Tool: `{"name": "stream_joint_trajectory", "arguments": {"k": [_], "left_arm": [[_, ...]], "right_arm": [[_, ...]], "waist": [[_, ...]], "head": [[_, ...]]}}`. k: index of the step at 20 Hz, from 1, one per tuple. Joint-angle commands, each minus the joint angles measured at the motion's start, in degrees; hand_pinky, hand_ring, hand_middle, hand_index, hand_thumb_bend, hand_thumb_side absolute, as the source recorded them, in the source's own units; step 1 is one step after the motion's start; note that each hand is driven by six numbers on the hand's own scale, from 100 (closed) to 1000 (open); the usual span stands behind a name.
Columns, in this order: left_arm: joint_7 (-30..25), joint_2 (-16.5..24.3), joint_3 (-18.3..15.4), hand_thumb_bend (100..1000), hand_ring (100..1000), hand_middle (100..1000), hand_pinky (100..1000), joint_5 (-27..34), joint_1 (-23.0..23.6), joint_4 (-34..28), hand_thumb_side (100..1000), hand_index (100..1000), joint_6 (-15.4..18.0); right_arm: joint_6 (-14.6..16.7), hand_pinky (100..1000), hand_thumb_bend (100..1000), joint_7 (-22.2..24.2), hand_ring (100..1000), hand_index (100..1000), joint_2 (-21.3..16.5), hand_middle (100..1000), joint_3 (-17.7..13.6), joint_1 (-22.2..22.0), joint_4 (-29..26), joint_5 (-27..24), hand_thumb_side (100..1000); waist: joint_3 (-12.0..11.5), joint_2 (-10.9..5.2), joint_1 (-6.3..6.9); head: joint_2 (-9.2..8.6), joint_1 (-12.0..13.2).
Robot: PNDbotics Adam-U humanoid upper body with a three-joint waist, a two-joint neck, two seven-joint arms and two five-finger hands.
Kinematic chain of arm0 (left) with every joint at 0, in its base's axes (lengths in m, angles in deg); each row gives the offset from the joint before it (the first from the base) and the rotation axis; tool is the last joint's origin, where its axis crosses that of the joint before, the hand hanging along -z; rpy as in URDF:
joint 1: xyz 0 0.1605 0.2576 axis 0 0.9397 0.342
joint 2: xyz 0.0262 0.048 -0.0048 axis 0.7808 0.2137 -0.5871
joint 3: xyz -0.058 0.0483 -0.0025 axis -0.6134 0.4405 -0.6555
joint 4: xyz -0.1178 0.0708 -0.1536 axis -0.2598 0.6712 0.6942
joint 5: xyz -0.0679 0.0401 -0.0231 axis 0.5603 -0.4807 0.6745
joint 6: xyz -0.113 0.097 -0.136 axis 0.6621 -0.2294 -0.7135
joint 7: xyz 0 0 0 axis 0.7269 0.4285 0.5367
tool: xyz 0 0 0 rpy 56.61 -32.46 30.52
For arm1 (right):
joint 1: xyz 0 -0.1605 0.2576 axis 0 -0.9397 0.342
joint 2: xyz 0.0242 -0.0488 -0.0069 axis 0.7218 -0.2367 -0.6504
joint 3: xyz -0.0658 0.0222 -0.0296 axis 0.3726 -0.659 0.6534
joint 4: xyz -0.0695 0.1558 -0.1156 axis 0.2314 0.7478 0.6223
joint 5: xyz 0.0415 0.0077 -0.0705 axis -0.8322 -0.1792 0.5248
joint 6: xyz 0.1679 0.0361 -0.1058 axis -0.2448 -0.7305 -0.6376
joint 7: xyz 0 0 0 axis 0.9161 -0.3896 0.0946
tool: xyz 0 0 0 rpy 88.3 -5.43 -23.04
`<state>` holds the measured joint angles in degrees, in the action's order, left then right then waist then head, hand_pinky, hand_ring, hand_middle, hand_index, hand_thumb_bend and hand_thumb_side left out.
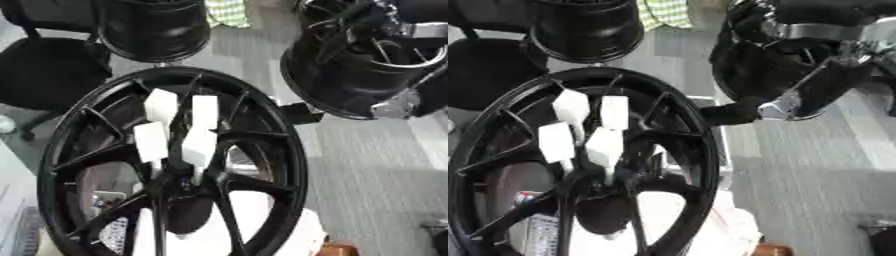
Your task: Pull the pin out of the wheel hub.
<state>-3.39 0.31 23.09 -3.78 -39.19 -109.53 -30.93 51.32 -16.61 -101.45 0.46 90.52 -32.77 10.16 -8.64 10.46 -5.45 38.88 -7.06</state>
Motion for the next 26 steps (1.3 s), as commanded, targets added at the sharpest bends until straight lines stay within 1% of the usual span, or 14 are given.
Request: {"name": "stream_joint_trajectory", "arguments": {"k": [1,4,7,14,18,22,26], "left_arm": [[-0.01,1.51,-0.03,100,790,806,837,0.11,-0.44,-1.09,754,861,-0.39],[-0.08,1.42,0.18,100,791,805,837,0.07,-0.59,-1.09,753,861,-0.76],[-0.19,1.41,0.28,100,792,804,837,0.10,-0.55,-1.09,755,861,-0.84],[-0.22,1.18,0.40,100,793,804,837,0.18,-0.23,-1.09,757,861,-0.94],[-0.35,0.97,0.61,100,794,804,838,0.18,-0.16,-1.09,762,861,-1.37],[-0.36,0.90,0.63,100,795,804,838,0.19,-0.16,-1.09,768,861,-1.48],[-0.46,0.64,0.91,100,796,805,838,0.04,-0.09,-1.09,782,861,-2.01]], "right_arm": [[1.06,914,292,0.68,839,804,1.14,726,1.43,2.67,-0.50,-2.08,324],[1.02,913,302,1.79,840,805,3.16,729,3.01,4.90,-0.50,-2.55,326],[0.68,912,308,3.90,840,804,5.39,729,4.71,7.00,-0.50,-2.53,327],[0.30,909,327,11.08,840,800,10.74,730,8.62,11.01,-0.50,-2.24,334],[0.40,909,338,14.87,840,800,12.36,733,10.12,11.58,-0.50,-1.77,336],[0.54,907,344,15.74,844,805,12.76,738,10.34,11.52,-0.50,-1.70,340],[0.16,907,349,18.02,849,809,15.25,746,12.25,11.25,-0.50,-0.82,343]], "waist": [[-0.05,-0.59,0.14],[-0.13,-0.57,0.10],[-0.02,-0.64,0.22],[0.50,-1.08,0.68],[0.53,-1.27,0.71],[0.41,-1.28,0.71],[-0.13,-1.27,0.66]], "head": [[-1.45,-0.68],[-1.52,-0.92],[-1.07,-0.87],[0.30,-0.35],[0.36,-0.41],[0.31,-0.42],[0.31,-0.49]]}}
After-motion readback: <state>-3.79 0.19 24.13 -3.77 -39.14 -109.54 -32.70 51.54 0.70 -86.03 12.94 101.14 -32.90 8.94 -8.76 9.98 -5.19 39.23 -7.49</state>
